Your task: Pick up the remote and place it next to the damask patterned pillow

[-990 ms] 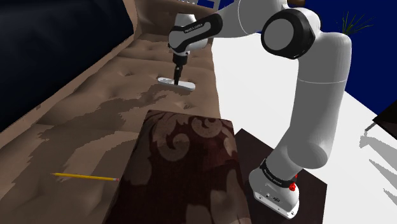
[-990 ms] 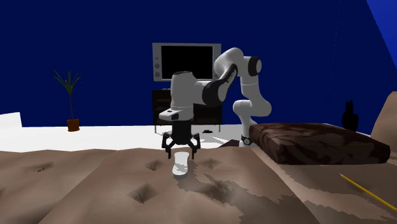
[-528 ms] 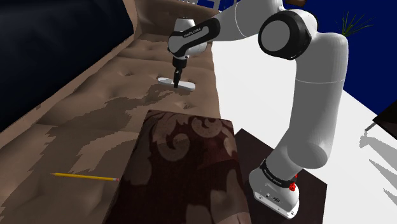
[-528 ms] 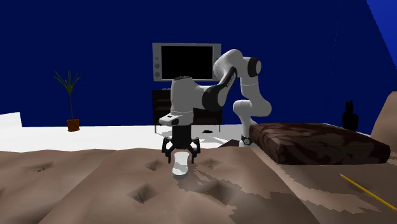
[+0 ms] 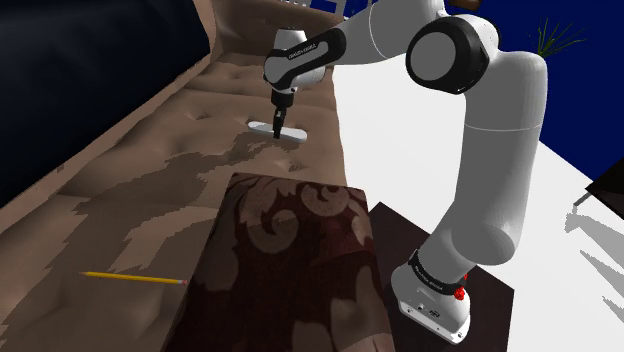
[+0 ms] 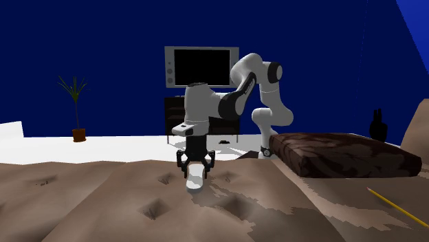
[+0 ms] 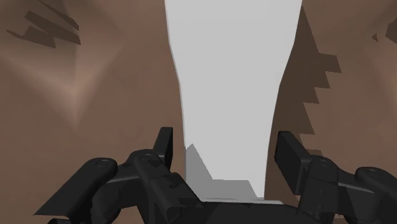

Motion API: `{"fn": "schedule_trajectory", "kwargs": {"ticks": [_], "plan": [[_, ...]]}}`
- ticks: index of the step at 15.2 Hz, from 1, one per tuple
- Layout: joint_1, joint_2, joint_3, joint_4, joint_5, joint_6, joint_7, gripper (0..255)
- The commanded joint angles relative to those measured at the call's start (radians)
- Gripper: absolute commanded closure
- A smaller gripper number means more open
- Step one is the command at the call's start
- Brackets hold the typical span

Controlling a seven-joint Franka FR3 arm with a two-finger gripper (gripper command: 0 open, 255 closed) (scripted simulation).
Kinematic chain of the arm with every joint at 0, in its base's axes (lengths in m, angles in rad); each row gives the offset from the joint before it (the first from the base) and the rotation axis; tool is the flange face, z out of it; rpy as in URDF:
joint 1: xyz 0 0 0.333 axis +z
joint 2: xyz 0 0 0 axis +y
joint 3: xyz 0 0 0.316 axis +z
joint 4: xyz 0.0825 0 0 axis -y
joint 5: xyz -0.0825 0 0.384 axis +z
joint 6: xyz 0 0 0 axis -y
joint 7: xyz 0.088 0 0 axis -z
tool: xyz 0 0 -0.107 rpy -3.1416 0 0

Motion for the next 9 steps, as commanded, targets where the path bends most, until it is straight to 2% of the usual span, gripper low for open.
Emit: {"fn": "schedule_trajectory", "kwargs": {"ticks": [1, 5, 9], "plan": [[0.0, 0.0, 0.0, 0.0, 0.0, 0.0, 0.0, 255], [0.0, 0.0, 0.0, 0.0, 0.0, 0.0, 0.0, 255], [0.002, -0.025, -0.003, 0.019, -0.005, -0.044, 0.003, 255]]}}
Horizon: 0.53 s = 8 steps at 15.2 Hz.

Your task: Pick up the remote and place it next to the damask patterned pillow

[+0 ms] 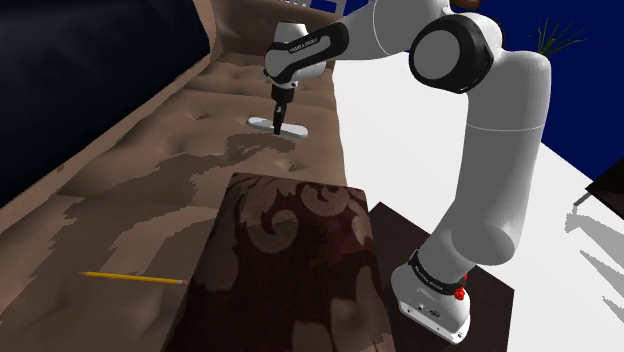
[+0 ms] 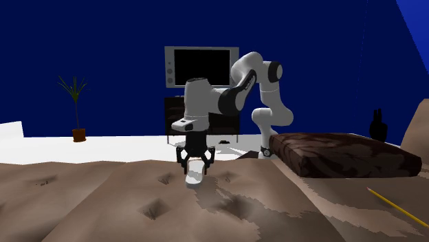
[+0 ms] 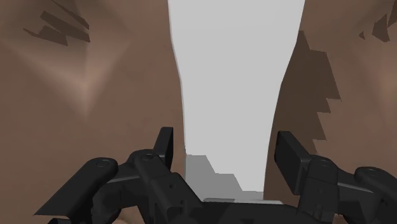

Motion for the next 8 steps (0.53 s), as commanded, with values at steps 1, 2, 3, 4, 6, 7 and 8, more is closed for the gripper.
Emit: {"fn": "schedule_trajectory", "kwargs": {"ticks": [1, 2, 3, 4, 6, 7, 8], "plan": [[0.001, -0.014, -0.001, 0.005, -0.003, -0.019, 0.001, 255], [0.001, -0.02, -0.002, 0.011, -0.004, -0.03, 0.002, 255], [0.001, -0.025, -0.002, 0.017, -0.005, -0.042, 0.002, 255], [0.002, -0.03, -0.003, 0.023, -0.006, -0.053, 0.003, 255], [0.002, -0.04, -0.004, 0.036, -0.008, -0.076, 0.004, 255], [0.002, -0.045, -0.004, 0.043, -0.009, -0.088, 0.004, 255], [0.003, -0.05, -0.005, 0.05, -0.01, -0.099, 0.005, 255]]}}
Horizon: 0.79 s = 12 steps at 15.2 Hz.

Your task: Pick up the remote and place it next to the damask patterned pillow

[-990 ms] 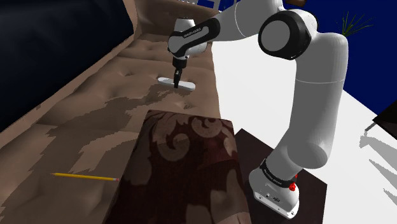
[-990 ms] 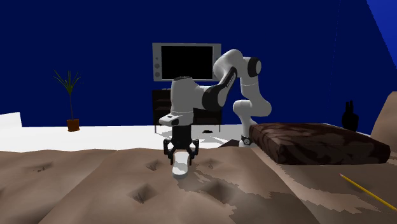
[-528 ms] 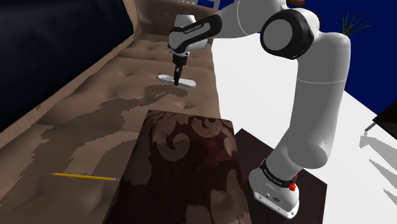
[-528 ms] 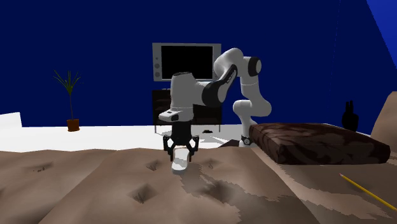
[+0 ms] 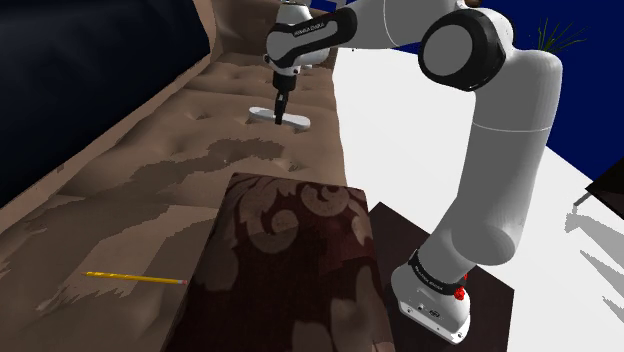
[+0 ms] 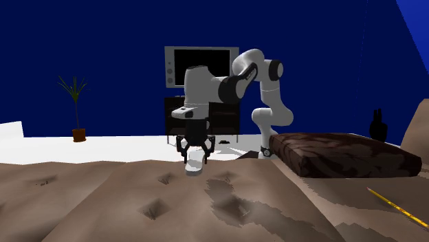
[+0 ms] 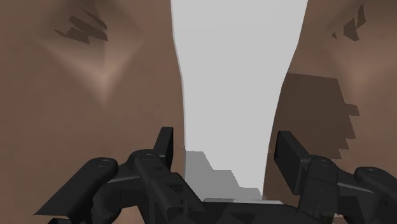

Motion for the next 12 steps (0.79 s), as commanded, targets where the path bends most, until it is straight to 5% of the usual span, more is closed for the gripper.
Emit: {"fn": "schedule_trajectory", "kwargs": {"ticks": [1, 12], "plan": [[0.0, -0.007, -0.001, 0.017, -0.002, -0.024, 0.0, 255], [0.0, -0.043, -0.004, 0.116, -0.009, -0.158, 0.004, 255]]}}
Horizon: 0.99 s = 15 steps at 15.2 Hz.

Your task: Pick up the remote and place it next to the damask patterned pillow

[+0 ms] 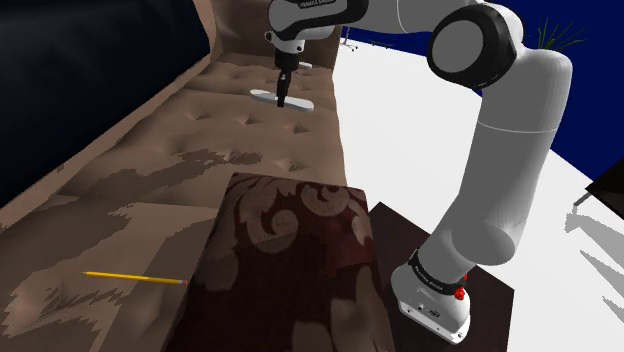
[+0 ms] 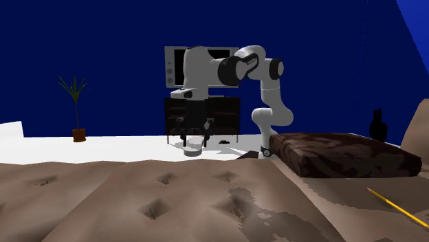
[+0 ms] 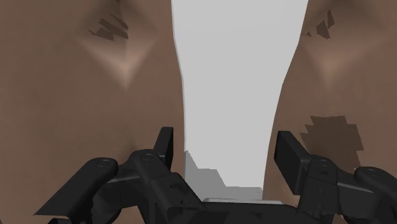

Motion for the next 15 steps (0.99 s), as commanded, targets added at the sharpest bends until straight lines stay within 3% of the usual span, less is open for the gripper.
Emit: {"fn": "schedule_trajectory", "kwargs": {"ticks": [1, 15], "plan": [[0.001, -0.005, 0.0, 0.019, -0.001, -0.024, 0.002, 255], [-0.004, -0.008, -0.002, 0.198, -0.003, -0.206, 0.002, 255]]}}
